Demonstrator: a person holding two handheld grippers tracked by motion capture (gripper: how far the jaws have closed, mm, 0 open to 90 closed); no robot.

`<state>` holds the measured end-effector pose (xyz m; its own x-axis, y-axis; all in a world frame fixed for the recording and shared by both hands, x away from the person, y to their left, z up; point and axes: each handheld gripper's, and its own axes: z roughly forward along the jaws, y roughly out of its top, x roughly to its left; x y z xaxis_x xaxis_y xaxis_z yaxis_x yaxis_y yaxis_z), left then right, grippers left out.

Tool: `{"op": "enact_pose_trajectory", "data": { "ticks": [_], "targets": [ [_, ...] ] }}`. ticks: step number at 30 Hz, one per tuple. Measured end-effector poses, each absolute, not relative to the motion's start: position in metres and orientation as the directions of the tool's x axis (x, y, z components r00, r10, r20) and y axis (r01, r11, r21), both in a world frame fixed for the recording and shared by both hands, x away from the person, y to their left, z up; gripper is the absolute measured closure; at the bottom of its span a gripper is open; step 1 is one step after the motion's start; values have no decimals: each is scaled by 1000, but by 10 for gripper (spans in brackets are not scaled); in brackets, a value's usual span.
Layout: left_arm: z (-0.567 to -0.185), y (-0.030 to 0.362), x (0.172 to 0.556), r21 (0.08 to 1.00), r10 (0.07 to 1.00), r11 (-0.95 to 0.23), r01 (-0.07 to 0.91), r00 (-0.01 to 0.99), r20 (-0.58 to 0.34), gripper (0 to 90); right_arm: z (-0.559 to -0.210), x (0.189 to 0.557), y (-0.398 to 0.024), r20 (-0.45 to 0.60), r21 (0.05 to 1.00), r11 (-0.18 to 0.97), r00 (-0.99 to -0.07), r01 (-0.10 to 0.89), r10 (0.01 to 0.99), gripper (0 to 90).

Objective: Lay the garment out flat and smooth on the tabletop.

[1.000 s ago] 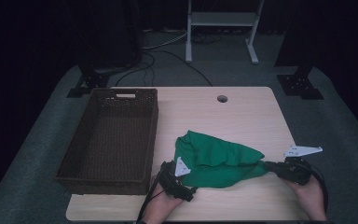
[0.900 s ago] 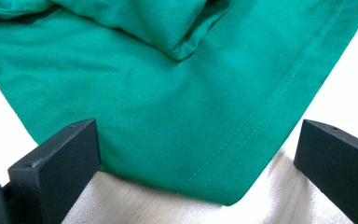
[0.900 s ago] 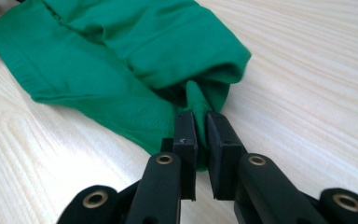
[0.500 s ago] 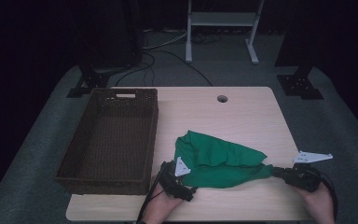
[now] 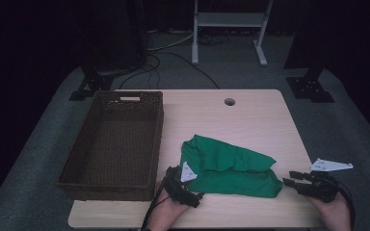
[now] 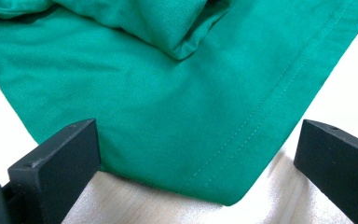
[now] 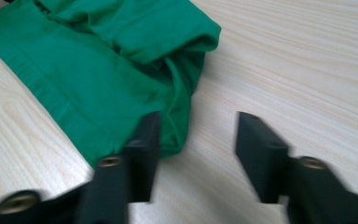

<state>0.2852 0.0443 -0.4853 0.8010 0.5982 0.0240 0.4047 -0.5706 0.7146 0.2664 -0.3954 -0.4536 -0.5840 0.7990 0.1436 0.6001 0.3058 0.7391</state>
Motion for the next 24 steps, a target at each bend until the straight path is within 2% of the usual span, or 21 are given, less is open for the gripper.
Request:
{"op": "enact_pose_trajectory", "data": {
  "ticks": [4,12,13,16,19,24],
  "targets": [
    [-485,44,285,715,598,-570,405,801,24,0,-454,269,-390,136,741,305,-579,598,804,323],
    [-485,45,285,715,600,-570,405,800,25,0,-443,273,-380,132,766,303,-600,567,789,135],
    [-485,45,285,715,601,-568,407,799,22,0,-442,274,-378,125,767,305,-598,565,792,80],
    [-482,44,288,714,605,-562,417,796,12,0,-442,278,-372,100,780,310,-597,544,796,0],
    [-477,44,294,721,607,-554,415,794,10,0,-446,285,-364,41,786,336,-586,519,809,0],
    [-472,41,305,734,617,-536,417,787,3,0,-459,303,-352,30,755,368,-588,544,808,0]
  ]
}}
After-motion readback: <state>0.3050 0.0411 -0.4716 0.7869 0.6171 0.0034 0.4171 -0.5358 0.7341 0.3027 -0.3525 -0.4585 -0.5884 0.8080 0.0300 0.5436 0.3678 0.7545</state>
